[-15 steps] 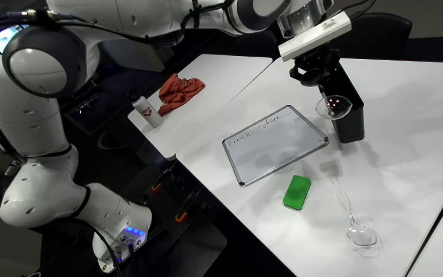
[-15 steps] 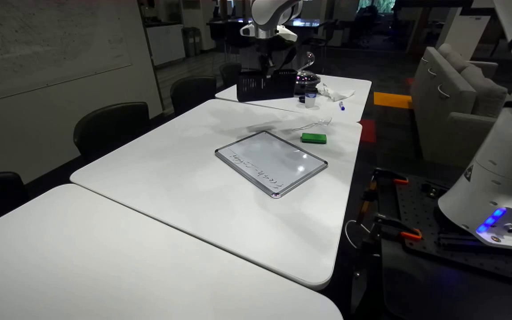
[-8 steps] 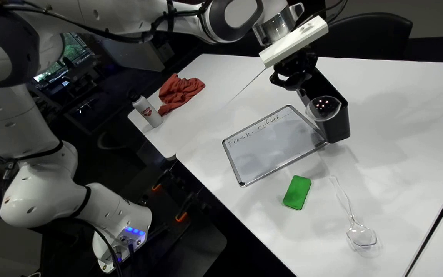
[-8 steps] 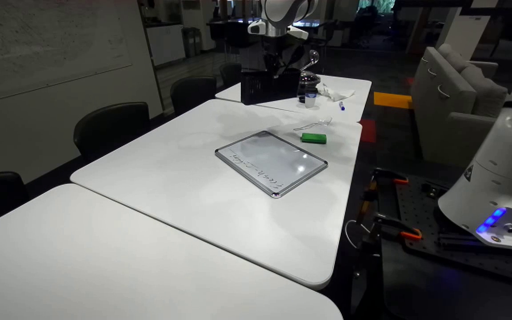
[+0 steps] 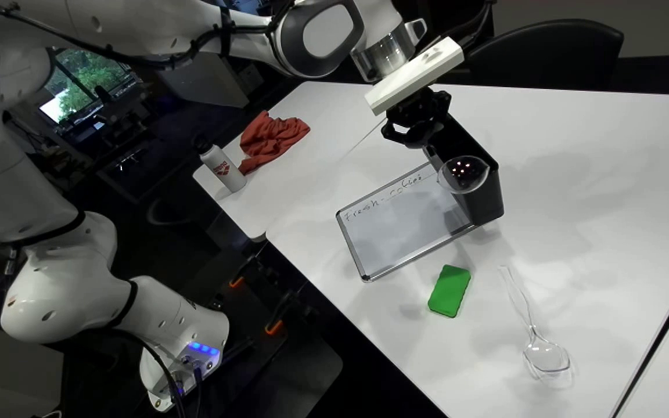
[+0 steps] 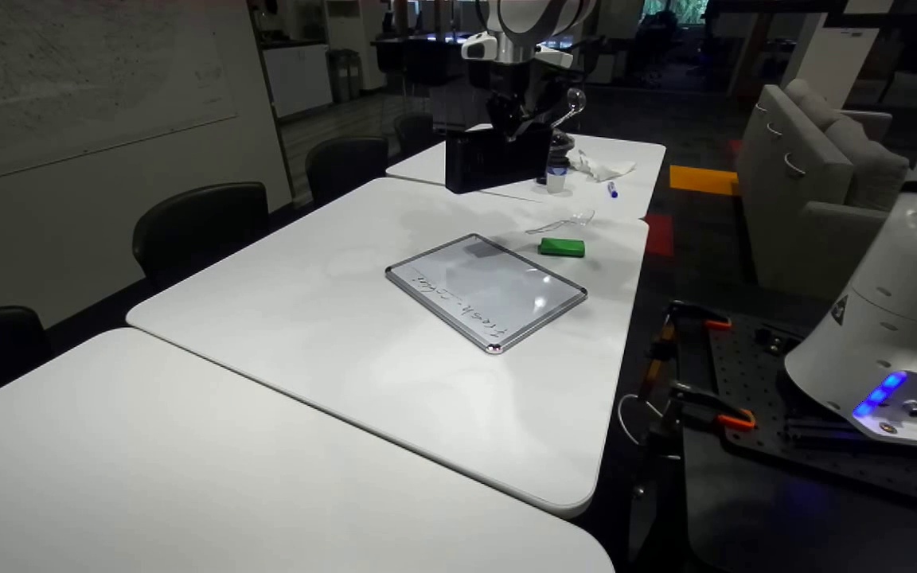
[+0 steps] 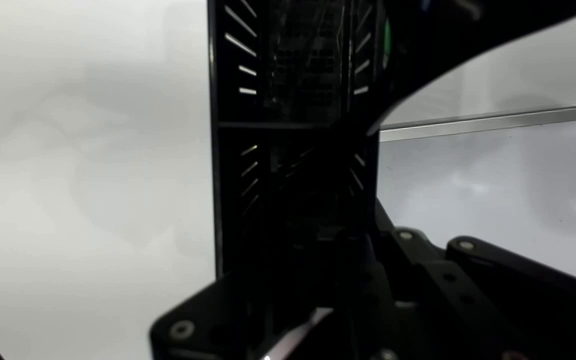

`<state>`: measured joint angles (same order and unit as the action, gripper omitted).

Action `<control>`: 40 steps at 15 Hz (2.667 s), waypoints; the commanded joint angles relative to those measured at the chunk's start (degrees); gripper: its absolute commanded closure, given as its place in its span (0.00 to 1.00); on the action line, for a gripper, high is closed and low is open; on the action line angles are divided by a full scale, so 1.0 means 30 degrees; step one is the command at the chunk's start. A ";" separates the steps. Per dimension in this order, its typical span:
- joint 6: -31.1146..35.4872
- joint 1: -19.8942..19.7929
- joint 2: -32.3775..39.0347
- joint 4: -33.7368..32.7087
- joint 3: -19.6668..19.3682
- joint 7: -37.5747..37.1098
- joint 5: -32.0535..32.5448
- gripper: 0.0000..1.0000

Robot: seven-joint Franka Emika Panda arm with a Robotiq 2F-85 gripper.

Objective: Move the black cutlery box to the left side of the table

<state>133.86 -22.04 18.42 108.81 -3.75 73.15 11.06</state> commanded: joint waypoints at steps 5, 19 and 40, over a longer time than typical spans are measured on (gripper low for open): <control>0.0703 0.2116 -0.0758 0.0194 -0.0185 0.1604 0.1270 0.99; 0.1507 0.5803 -0.2633 0.3068 0.2425 1.0057 0.1525 0.99; 0.6016 0.7773 -0.0938 0.4808 0.3152 1.7363 0.3510 0.99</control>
<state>147.51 0.19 14.64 123.68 5.54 122.22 18.22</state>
